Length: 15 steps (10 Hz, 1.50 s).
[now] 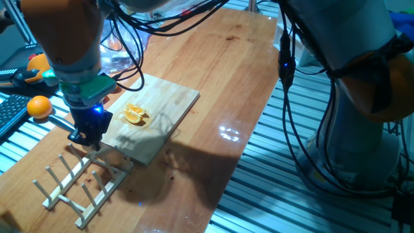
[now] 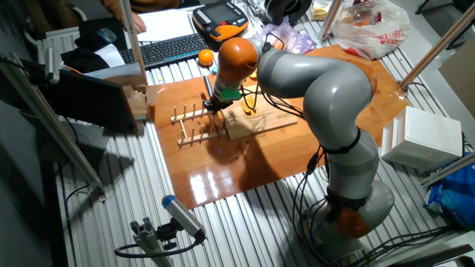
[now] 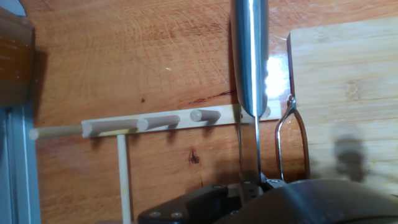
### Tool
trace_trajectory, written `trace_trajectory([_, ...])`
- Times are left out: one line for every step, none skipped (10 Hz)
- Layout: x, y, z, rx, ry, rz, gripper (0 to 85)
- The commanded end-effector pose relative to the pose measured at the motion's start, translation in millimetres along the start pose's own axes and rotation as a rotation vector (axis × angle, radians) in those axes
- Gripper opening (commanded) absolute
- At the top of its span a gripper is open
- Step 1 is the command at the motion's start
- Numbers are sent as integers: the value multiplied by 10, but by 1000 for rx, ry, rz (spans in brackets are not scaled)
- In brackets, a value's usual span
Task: Chop the orange
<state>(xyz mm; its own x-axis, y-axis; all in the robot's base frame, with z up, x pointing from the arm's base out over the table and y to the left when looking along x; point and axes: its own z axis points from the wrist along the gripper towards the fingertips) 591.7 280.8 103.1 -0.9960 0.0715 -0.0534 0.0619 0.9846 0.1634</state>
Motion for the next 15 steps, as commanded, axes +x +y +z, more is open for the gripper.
trace_trajectory([2,-1,12,5,0,0,0])
trace_trajectory([10,-3,43,11,-1,8,0])
trace_trajectory([17,-6,75,19,2,11,0])
trace_trajectory([21,-10,103,21,9,10,0])
trace_trajectory([24,-12,115,43,32,7,0])
trace_trajectory([27,-8,107,71,60,7,0])
trace_trajectory([36,-4,105,84,66,6,0])
trace_trajectory([42,0,104,84,74,6,0])
trace_trajectory([44,1,98,85,82,6,0])
trace_trajectory([47,2,98,83,83,9,0])
trace_trajectory([49,4,98,90,83,12,0])
trace_trajectory([50,4,98,96,78,13,0])
trace_trajectory([52,5,99,100,74,15,170])
trace_trajectory([54,7,93,112,73,14,170])
trace_trajectory([54,8,88,117,73,14,340])
